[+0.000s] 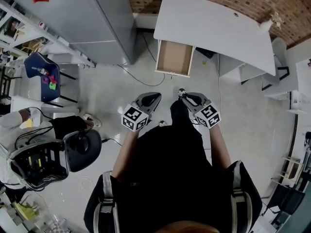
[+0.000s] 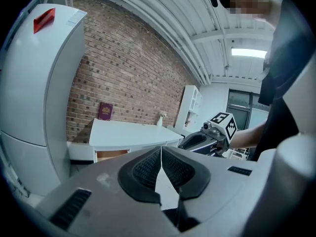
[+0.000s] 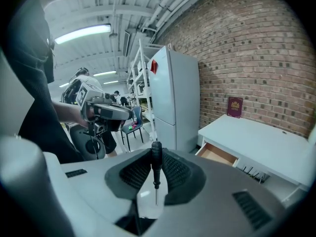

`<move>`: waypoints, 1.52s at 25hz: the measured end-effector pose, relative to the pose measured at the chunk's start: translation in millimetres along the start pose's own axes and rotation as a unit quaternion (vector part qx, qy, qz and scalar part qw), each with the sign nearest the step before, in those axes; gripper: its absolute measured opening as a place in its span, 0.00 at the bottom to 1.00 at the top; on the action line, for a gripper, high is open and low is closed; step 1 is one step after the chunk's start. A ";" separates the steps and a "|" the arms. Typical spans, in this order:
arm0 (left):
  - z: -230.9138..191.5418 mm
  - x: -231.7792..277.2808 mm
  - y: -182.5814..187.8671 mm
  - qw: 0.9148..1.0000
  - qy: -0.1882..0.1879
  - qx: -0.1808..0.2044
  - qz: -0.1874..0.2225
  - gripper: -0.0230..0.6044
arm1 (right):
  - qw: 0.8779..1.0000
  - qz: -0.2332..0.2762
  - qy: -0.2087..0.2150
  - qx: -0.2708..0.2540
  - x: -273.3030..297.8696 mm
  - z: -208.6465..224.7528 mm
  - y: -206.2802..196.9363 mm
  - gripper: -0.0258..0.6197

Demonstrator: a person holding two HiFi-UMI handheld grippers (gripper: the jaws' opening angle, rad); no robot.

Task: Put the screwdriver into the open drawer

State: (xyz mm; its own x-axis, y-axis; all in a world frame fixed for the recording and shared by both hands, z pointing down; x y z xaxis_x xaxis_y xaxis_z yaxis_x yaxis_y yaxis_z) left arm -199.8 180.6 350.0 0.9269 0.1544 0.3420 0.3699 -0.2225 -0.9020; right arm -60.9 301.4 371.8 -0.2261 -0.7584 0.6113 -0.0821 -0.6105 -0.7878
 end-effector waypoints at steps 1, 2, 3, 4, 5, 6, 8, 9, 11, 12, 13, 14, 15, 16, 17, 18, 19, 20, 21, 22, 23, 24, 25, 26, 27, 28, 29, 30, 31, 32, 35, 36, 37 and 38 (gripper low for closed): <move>-3.8 -0.3 1.0 1.000 0.002 -0.002 0.000 0.06 | 1.000 -0.001 0.003 -0.001 4.4 2.3 2.4 0.23; -6.7 -0.4 1.4 1.000 0.006 -0.004 0.001 0.06 | 1.000 -0.002 0.006 -0.002 8.6 4.6 4.5 0.23; -8.8 -0.3 1.5 1.000 0.010 -0.008 0.001 0.06 | 1.000 -0.003 0.011 -0.004 12.3 7.0 6.2 0.23; -10.4 0.0 1.5 1.000 0.014 -0.011 0.001 0.06 | 1.000 -0.004 0.017 -0.006 15.7 9.7 7.8 0.23; -12.1 0.7 1.9 1.000 0.018 -0.013 0.001 0.06 | 1.000 -0.004 0.022 -0.007 19.0 12.8 9.5 0.23; -14.3 1.6 2.7 1.000 0.022 -0.015 0.000 0.06 | 1.000 -0.004 0.026 -0.008 22.5 16.1 11.5 0.23; -20.2 3.6 5.3 0.999 0.029 -0.020 -0.001 0.06 | 0.999 -0.006 0.036 -0.012 29.7 23.2 16.6 0.23; -23.7 4.7 6.7 0.999 0.033 -0.023 -0.001 0.06 | 0.999 -0.008 0.040 -0.014 33.4 26.9 19.7 0.23; -31.1 7.3 9.5 0.999 0.041 -0.031 0.000 0.06 | 0.999 -0.011 0.049 -0.017 40.8 34.8 26.0 0.23; -34.7 8.7 10.7 0.998 0.045 -0.035 -0.001 0.06 | 0.998 -0.012 0.054 -0.019 44.4 38.9 28.8 0.23; -38.4 10.5 11.7 0.998 0.049 -0.038 -0.002 0.06 | 0.998 -0.014 0.059 -0.020 48.0 43.4 31.3 0.23; -42.1 12.7 12.3 0.998 0.053 -0.042 -0.004 0.06 | 0.998 -0.015 0.064 -0.022 51.7 48.5 33.3 0.23; -45.7 15.4 12.4 0.997 0.057 -0.045 -0.006 0.06 | 0.997 -0.017 0.069 -0.023 55.4 54.2 34.9 0.23; -49.1 18.4 12.1 0.997 0.061 -0.048 -0.009 0.06 | 0.997 -0.020 0.073 -0.025 59.1 60.4 36.0 0.23; -52.5 21.9 11.8 0.996 0.065 -0.052 -0.010 0.06 | 0.996 -0.023 0.078 -0.026 62.7 67.0 36.5 0.23; -56.3 25.7 11.9 0.996 0.070 -0.056 -0.009 0.06 | 0.996 -0.026 0.083 -0.027 66.7 74.1 36.8 0.23; -60.8 29.8 12.6 0.995 0.074 -0.061 -0.008 0.06 | 0.995 -0.029 0.087 -0.027 71.4 81.7 37.2 0.23; -65.9 34.2 13.4 0.995 0.079 -0.065 -0.008 0.06 | 0.995 -0.033 0.092 -0.028 76.8 89.8 37.8 0.23; -71.3 38.6 13.8 0.994 0.082 -0.070 -0.010 0.06 | 0.994 -0.038 0.097 -0.029 83.1 98.0 38.5 0.23; -76.9 42.9 13.9 0.994 0.085 -0.073 -0.014 0.06 | 0.993 -0.043 0.102 -0.031 89.9 106.0 39.1 0.23; -82.6 47.1 14.2 0.993 0.087 -0.076 -0.018 0.06 | 0.993 -0.049 0.106 -0.034 96.5 113.7 39.4 0.23; -88.1 51.2 15.2 0.993 0.090 -0.078 -0.021 0.06 | 0.992 -0.054 0.109 -0.037 102.3 121.0 39.5 0.23; -93.1 55.2 16.4 0.992 0.092 -0.079 -0.023 0.06 | 0.991 -0.059 0.111 -0.040 107.3 127.8 39.6 0.23; -97.7 59.0 17.6 0.992 0.095 -0.080 -0.025 0.06 | 0.990 -0.064 0.114 -0.045 111.7 133.9 39.5 0.23; -102.0 62.9 18.1 0.991 0.099 -0.080 -0.027 0.06 | 0.989 -0.071 0.118 -0.050 116.6 139.6 39.3 0.23; -106.1 67.1 17.8 0.991 0.102 -0.082 -0.031 0.06 | 0.988 -0.077 0.123 -0.054 121.9 145.0 38.5 0.23; -109.7 71.6 17.1 0.990 0.105 -0.084 -0.036 0.06 | 0.986 -0.084 0.128 -0.059 127.4 150.5 37.2 0.23; -112.9 76.3 16.4 0.990 0.107 -0.088 -0.040 0.06 | 0.985 -0.090 0.133 -0.062 132.6 156.4 35.5 0.23; -115.9 81.4 16.0 0.989 0.107 -0.092 -0.042 0.06 | 0.984 -0.096 0.136 -0.064 137.4 162.9 33.7 0.23; -119.2 86.6 15.7 0.989 0.108 -0.096 -0.045 0.06 | 0.983 -0.101 0.139 -0.066 142.2 170.0 32.0 0.23; -131.6 100.8 13.6 0.987 0.109 -0.101 -0.054 0.06 | 0.981 -0.113 0.143 -0.073 158.9 191.4 26.9 0.23; -135.7 104.4 11.8 0.987 0.110 -0.103 -0.058 0.06 | 0.980 -0.118 0.144 -0.077 165.0 197.3 24.0 0.23; -139.1 107.7 9.4 0.986 0.112 -0.103 -0.062 0.06 | 0.978 -0.124 0.144 -0.083 170.9 202.4 20.2 0.23; -142.0 110.6 6.6 0.986 0.114 -0.104 -0.066 0.06 | 0.977 -0.130 0.145 -0.090 176.5 206.8 15.8 0.23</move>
State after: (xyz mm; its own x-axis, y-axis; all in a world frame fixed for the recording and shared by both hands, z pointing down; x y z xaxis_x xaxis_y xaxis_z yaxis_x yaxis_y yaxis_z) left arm -85.8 59.6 419.3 0.8513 -0.0191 0.5243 0.4711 -0.4119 -0.7800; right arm 98.5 110.7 483.0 -0.4387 -0.4704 0.7657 -0.3365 -0.7041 -0.6253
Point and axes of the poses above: the fingertips, and each gripper's own axes: x forward along the fingers, z to its right, y out of its top, the point moved 5 cm from there along -x, backward along the fingers, and after that the axes turned 7 degrees about -z, right-handed, at the moved point
